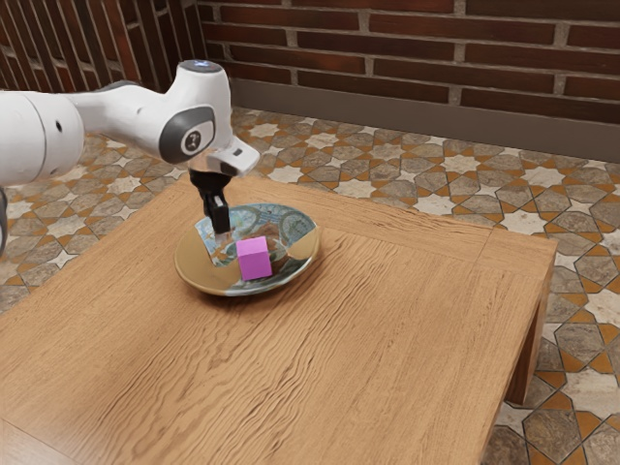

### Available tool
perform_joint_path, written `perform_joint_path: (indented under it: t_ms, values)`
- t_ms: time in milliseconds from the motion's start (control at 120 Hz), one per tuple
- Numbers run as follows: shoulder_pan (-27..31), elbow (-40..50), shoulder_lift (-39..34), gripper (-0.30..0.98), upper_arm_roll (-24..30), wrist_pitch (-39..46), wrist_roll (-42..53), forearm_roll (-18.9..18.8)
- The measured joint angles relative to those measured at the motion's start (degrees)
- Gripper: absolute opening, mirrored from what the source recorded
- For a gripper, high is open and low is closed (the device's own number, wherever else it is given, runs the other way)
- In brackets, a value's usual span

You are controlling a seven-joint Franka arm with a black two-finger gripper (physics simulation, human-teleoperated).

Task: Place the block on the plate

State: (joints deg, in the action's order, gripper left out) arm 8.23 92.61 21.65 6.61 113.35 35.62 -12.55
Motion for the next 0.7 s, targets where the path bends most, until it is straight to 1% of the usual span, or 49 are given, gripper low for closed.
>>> perform_joint_path:
  t_ms: [50,108,142,192,225,300,408,542,617,700]
  values:
    - [-7.40,4.35,-4.58,0.66,-7.80,0.19,-1.28,3.31]
    - [-14.28,7.42,-8.50,0.66,-14.81,0.09,-2.69,6.59]
    - [-16.24,8.20,-9.99,0.67,-16.86,-0.21,-3.48,8.22]
    - [-17.77,8.62,-12.13,0.67,-18.39,-1.09,-4.75,10.12]
    - [-18.69,8.44,-13.22,0.67,-19.15,-1.85,-5.56,11.02]
    - [-22.61,6.13,-14.25,0.68,-23.02,-4.29,-7.22,12.34]
    - [-23.09,0.91,-14.60,0.68,-23.61,-8.37,-9.22,13.25]
    - [-22.96,-3.36,-14.61,0.68,-23.28,-12.99,-11.16,13.62]
    - [-17.81,-4.76,-14.40,0.68,-18.20,-14.76,-12.11,13.69]
    - [-15.54,-5.35,-14.34,0.68,-16.28,-16.08,-13.05,13.73]
